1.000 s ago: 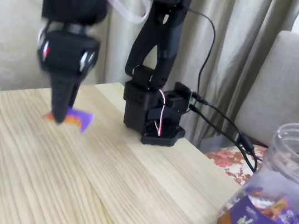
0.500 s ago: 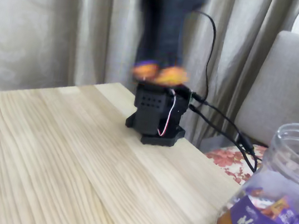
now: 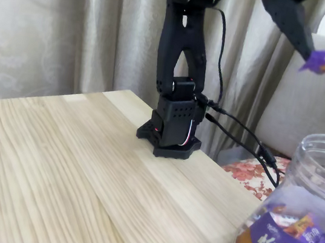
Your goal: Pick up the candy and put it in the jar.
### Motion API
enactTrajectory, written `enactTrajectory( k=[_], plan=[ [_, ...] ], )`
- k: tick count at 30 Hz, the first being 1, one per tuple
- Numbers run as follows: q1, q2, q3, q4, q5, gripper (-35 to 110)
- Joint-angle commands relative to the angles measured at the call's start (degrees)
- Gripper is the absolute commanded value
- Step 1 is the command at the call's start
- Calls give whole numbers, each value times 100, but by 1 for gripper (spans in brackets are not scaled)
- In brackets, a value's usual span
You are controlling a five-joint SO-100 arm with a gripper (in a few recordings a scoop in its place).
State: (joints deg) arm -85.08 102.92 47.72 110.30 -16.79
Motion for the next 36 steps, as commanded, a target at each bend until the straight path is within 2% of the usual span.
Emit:
enactTrajectory(
  k=[1, 13, 26, 27, 30, 36],
  plan=[
    [-18, -97, -272, -255, 79, 0],
    [-466, -413, 79, -923, 721, 0],
    [-378, 9, 1837, -2083, 888, 0],
    [-352, 35, 1925, -2083, 861, 3],
    [-255, 211, 2241, -2127, 800, 23],
    [9, 615, 2646, -2153, 589, 33]
  ],
)
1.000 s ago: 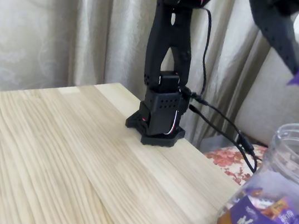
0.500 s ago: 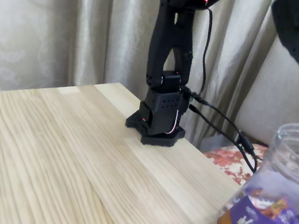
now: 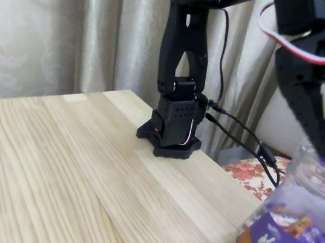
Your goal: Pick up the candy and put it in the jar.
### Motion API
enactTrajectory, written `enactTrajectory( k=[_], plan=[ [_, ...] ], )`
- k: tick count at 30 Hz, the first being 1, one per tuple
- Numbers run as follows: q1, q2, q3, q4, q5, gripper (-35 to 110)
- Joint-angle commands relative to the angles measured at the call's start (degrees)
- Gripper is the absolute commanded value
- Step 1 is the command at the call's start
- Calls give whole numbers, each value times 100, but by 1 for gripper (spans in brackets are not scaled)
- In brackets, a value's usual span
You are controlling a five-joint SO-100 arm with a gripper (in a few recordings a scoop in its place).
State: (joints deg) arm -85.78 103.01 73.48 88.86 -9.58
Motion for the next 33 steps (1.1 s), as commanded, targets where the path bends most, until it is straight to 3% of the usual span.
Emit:
enactTrajectory(
  k=[1, 3, 9, 15, 24, 29, 33],
  plan=[
    [123, 650, 97, 9, -132, 33],
    [229, 782, 123, 97, -167, 32],
    [1547, 984, -1011, 1055, -123, 0],
    [3999, 1433, -1195, 1204, -53, 0],
    [6583, 1608, 914, 554, -264, 0],
    [7040, 1978, 2197, 88, -123, 0],
    [7102, 3261, 4184, -853, 360, 0]
  ],
)
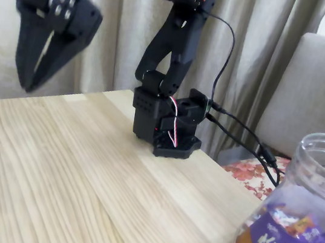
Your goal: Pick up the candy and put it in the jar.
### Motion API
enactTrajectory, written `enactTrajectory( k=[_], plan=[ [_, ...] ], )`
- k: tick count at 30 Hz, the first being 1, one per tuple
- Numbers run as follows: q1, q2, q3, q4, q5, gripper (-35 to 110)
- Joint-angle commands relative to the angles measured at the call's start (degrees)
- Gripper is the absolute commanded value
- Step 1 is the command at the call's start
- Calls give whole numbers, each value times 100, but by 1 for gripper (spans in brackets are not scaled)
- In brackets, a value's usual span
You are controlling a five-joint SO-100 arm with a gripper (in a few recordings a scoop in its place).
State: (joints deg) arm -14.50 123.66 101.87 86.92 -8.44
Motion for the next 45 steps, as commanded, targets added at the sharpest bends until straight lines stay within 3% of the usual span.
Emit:
enactTrajectory(
  k=[1, 13, 16, 19, 45],
  plan=[
    [-18, 1494, 1767, -861, 334, 0],
    [475, 2602, 4570, -2347, 984, 0],
    [246, 3894, 5546, -2364, 1371, 0],
    [158, 6328, 6583, -1521, 1547, 0],
    [413, 6451, 6592, -1266, 1898, 8]
  ],
)
